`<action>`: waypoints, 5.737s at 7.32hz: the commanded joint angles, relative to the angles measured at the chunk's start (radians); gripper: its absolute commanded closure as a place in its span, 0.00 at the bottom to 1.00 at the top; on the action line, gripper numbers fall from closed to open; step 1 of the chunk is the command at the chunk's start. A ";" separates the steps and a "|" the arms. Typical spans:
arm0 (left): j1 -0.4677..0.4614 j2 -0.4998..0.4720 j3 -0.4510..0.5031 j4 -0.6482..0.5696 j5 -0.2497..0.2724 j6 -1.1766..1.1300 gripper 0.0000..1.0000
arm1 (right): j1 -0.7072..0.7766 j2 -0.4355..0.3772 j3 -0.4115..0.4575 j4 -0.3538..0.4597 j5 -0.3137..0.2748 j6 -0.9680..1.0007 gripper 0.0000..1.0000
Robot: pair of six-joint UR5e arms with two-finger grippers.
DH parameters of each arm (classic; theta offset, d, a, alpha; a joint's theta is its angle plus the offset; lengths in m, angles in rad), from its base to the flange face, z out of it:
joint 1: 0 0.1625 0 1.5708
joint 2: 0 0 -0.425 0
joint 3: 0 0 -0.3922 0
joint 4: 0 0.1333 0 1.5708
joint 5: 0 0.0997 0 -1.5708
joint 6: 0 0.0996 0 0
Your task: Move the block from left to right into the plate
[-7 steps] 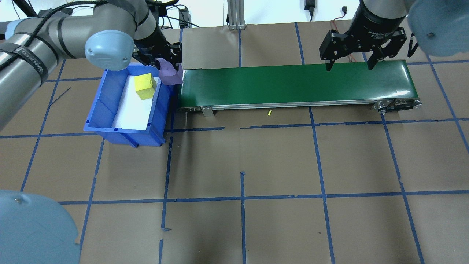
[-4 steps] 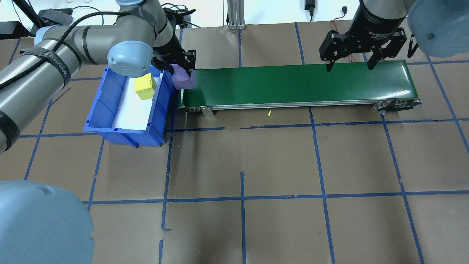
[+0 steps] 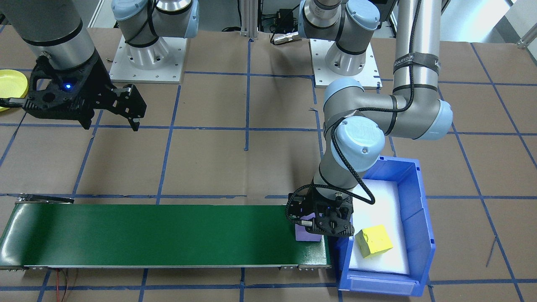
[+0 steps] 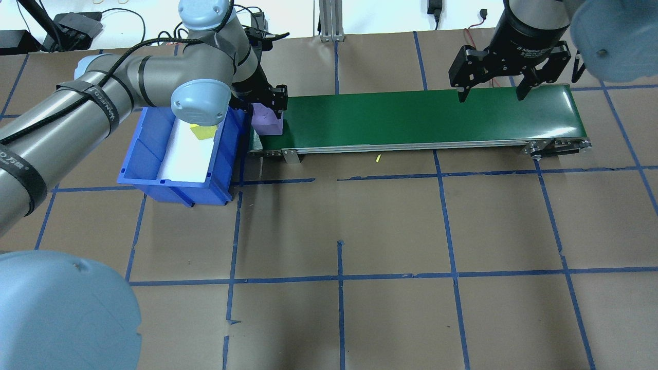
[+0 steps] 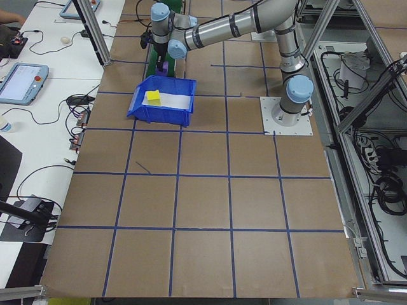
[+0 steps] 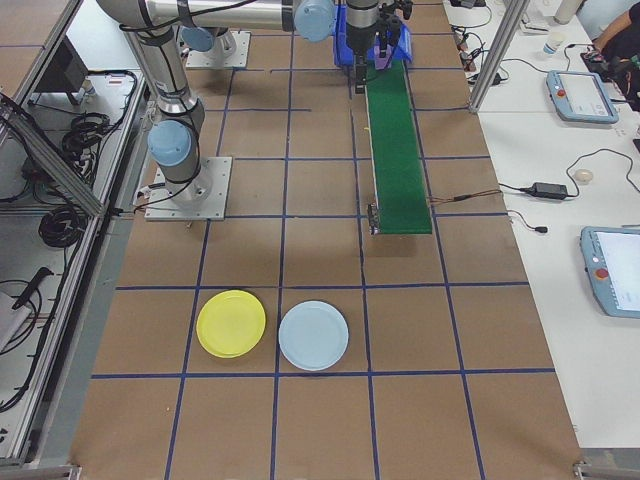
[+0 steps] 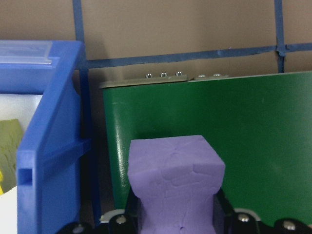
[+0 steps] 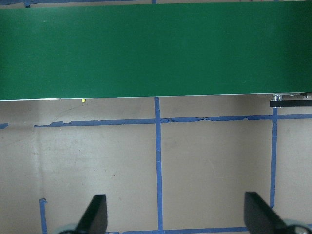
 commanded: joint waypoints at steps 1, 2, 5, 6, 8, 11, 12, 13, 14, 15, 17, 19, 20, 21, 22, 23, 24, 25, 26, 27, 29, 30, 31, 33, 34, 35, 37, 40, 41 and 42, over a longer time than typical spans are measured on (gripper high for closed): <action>0.001 0.019 0.000 0.017 0.000 -0.004 0.00 | 0.000 0.000 0.000 0.000 -0.001 0.001 0.00; 0.001 0.020 0.034 0.017 0.000 -0.013 0.00 | 0.000 0.000 0.000 0.000 -0.001 -0.001 0.00; 0.121 0.033 0.082 0.003 0.019 0.022 0.00 | 0.000 0.000 0.002 0.000 -0.001 0.005 0.00; 0.169 0.034 0.086 0.001 0.028 0.039 0.00 | -0.005 0.000 0.000 0.000 -0.001 -0.004 0.00; 0.234 0.022 0.062 0.000 0.031 0.079 0.00 | -0.005 0.009 0.005 0.003 0.008 -0.003 0.00; 0.236 -0.039 0.039 0.010 0.027 0.016 0.00 | -0.006 0.015 0.109 -0.003 0.010 0.004 0.00; 0.234 -0.053 0.039 0.010 0.020 -0.031 0.00 | -0.006 0.015 0.118 -0.021 0.010 0.002 0.00; 0.236 -0.062 0.042 0.012 0.019 -0.038 0.00 | -0.006 0.020 0.123 -0.066 0.009 -0.001 0.00; 0.236 -0.069 0.036 0.013 0.019 -0.036 0.00 | -0.006 0.052 0.117 -0.139 -0.004 -0.024 0.00; 0.236 -0.073 0.031 0.013 0.019 -0.035 0.00 | -0.002 0.076 0.108 -0.181 0.004 -0.033 0.00; 0.236 -0.085 0.023 0.013 0.019 -0.036 0.00 | -0.006 0.081 0.105 -0.198 -0.007 -0.030 0.00; 0.236 -0.088 0.017 0.015 0.019 -0.033 0.05 | -0.006 0.121 0.108 -0.206 0.011 -0.030 0.00; 0.237 -0.089 0.014 0.015 0.020 -0.033 0.19 | -0.006 0.127 0.121 -0.253 0.013 -0.023 0.00; 0.240 -0.085 0.016 0.014 0.020 -0.024 0.35 | -0.006 0.153 0.161 -0.290 0.016 -0.016 0.02; 0.255 -0.082 0.016 0.013 0.022 -0.006 0.58 | -0.012 0.188 0.169 -0.395 0.018 -0.022 0.00; 0.263 -0.069 0.016 0.012 0.025 0.010 0.73 | -0.020 0.231 0.157 -0.416 0.060 -0.021 0.00; 0.266 -0.044 0.019 0.010 0.031 0.011 0.77 | -0.061 0.251 0.137 -0.416 0.138 -0.030 0.00; 0.266 -0.002 0.022 -0.005 0.033 0.010 0.78 | -0.134 0.255 0.129 -0.414 0.222 -0.077 0.00; 0.266 0.048 0.037 -0.082 0.031 0.007 0.78 | -0.226 0.255 0.131 -0.407 0.339 -0.146 0.00; 0.265 0.097 0.042 -0.136 0.028 -0.002 0.78 | -0.304 0.258 0.132 -0.399 0.401 -0.239 0.00; 0.202 0.144 0.040 -0.163 0.019 -0.015 0.78 | -0.360 0.285 0.129 -0.397 0.462 -0.335 0.00; 0.135 0.145 0.034 -0.139 0.022 -0.018 0.78 | -0.360 0.285 0.137 -0.397 0.482 -0.325 0.00; 0.107 0.137 0.023 -0.102 0.017 -0.024 0.77 | -0.360 0.287 0.140 -0.399 0.505 -0.320 0.00; 0.046 0.091 0.035 -0.091 0.016 -0.028 0.76 | -0.360 0.301 0.141 -0.400 0.555 -0.325 0.00; 0.013 0.059 0.032 -0.050 0.017 -0.056 0.76 | -0.360 0.308 0.143 -0.399 0.556 -0.328 0.00; 0.012 0.030 0.022 -0.024 0.016 -0.061 0.73 | -0.360 0.308 0.143 -0.399 0.558 -0.326 0.00; 0.002 -0.015 0.022 0.026 0.016 -0.050 0.62 | -0.360 0.308 0.143 -0.400 0.561 -0.326 0.00; 0.001 -0.006 0.040 0.030 0.016 -0.045 0.00 | -0.360 0.310 0.143 -0.414 0.574 -0.247 0.00; -0.001 0.031 0.040 0.018 0.025 -0.047 0.00 | -0.360 0.325 0.141 -0.417 0.597 -0.239 0.00; 0.001 0.090 0.031 -0.011 0.028 -0.047 0.00 | -0.359 0.330 0.137 -0.443 0.598 -0.186 0.00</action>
